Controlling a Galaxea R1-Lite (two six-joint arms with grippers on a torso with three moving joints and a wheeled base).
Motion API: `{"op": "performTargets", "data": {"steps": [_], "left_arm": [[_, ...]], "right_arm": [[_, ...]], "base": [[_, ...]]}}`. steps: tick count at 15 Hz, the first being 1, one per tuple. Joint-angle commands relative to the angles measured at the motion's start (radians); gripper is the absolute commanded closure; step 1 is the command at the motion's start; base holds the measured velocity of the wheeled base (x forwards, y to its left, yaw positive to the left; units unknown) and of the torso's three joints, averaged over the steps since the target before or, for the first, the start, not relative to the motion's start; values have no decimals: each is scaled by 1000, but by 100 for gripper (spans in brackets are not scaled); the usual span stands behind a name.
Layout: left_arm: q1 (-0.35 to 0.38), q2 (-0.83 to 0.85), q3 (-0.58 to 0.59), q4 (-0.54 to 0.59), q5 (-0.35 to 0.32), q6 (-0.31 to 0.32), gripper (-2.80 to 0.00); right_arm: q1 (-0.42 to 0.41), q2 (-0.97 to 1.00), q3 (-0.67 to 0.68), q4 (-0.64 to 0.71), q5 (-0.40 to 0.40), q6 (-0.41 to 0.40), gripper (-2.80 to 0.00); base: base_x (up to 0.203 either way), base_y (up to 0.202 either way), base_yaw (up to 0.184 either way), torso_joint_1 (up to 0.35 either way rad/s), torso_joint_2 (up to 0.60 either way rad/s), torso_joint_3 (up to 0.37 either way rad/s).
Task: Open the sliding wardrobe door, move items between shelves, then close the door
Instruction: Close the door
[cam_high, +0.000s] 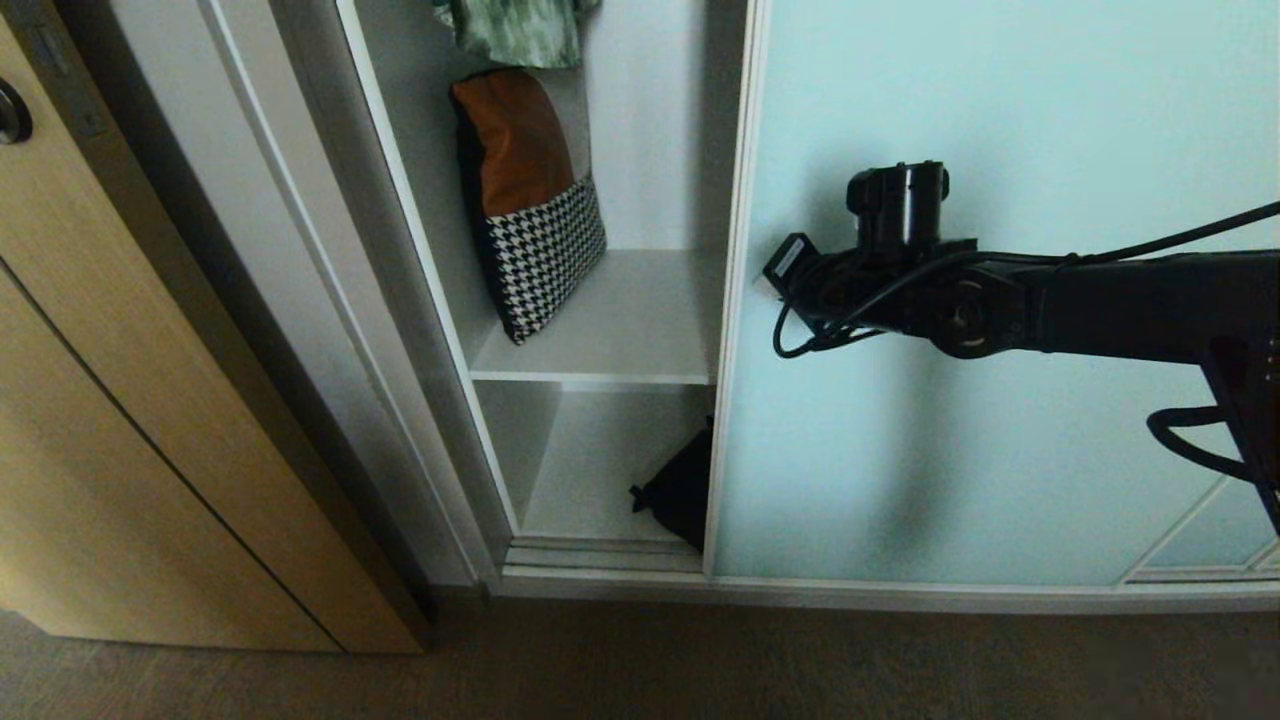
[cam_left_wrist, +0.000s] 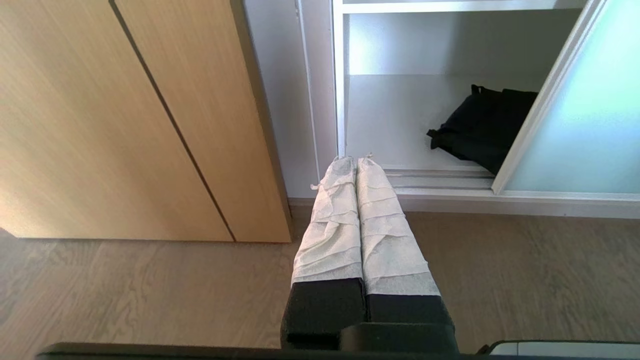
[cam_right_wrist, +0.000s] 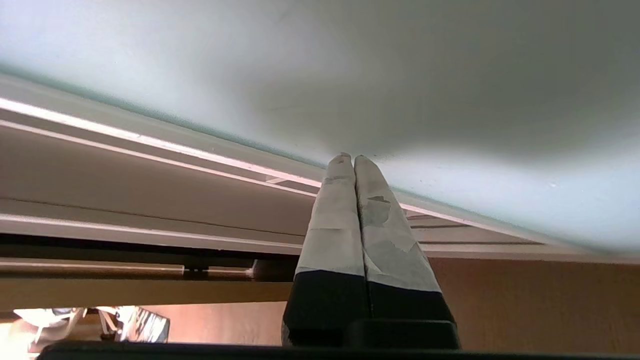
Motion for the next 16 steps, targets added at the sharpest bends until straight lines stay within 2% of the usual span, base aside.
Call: {"op": "performTargets", "data": {"steps": [1, 6, 16], "left_arm": [[1, 0, 0, 0, 0, 0, 0], [0, 1, 0, 0, 0, 0, 0], [1, 1, 0, 0, 0, 0, 0]], "right_arm": [[5, 10, 0, -17, 6, 2, 0], [22, 48, -1, -58, 21, -26, 0], [109, 80, -3, -79, 42, -101, 0]], "base": [[0, 0, 0, 0, 0, 0], [0, 0, 0, 0, 0, 0], [0, 0, 0, 0, 0, 0]]}}
